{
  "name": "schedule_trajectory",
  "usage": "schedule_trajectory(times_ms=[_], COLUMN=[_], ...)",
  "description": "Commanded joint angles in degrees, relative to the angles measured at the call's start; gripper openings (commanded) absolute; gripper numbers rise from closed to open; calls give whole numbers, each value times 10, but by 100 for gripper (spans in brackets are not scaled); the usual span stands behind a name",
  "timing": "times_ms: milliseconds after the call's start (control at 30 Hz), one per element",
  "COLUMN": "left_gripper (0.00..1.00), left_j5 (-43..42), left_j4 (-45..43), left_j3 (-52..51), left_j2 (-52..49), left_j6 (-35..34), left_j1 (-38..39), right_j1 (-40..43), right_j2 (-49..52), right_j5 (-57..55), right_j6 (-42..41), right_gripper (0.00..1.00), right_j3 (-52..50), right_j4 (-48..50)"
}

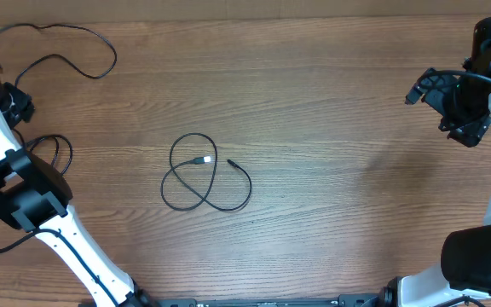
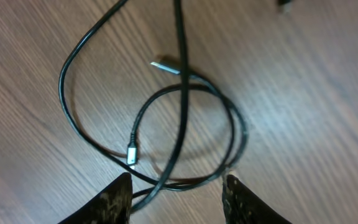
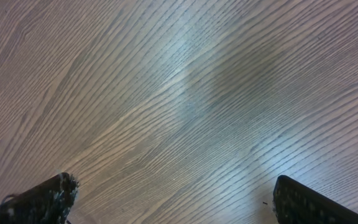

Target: Untangle cables

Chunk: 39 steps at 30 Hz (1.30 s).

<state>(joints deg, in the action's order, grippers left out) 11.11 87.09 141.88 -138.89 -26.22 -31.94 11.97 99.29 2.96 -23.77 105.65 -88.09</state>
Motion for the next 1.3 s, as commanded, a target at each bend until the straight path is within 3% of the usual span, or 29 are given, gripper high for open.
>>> schedule_trajectory(times_ms=[0,67,300,367,433,567,633,667,767,800,1267], left_gripper=[36,24,23,25,36,36,42,40,9,4,4], left_j5=[24,12,-17,-18,-18,-22,-22,-22,-22,-22,-22], left_j4=[-15,-23,-36,-36,-38,-45,-51,-57,-68,-71,-156], left_j3=[-37,-43,-45,-47,-52,-70,-80,-86,-87,-87,-138], left_j2=[-1,-2,-3,-5,-5,-5,-5,-5,-5,-5,-5], left_j6=[5,5,9,9,9,9,9,9,9,9,9], left_j1=[-10,-13,-15,-15,-15,-15,-15,-15,-15,-15,-14], right_j1=[0,0,0,0,0,0,0,0,0,0,0], right_j2=[0,0,0,0,0,0,0,0,0,0,0], right_j5=[-3,-3,-3,-3,-3,-3,-3,-3,-3,-3,-3], right_j6=[0,0,0,0,0,0,0,0,0,0,0], right_gripper=[100,100,100,100,100,100,100,100,100,100,100], right_j3=[0,0,0,0,0,0,0,0,0,0,0], right_j4=[2,2,2,2,2,2,2,2,2,2,2])
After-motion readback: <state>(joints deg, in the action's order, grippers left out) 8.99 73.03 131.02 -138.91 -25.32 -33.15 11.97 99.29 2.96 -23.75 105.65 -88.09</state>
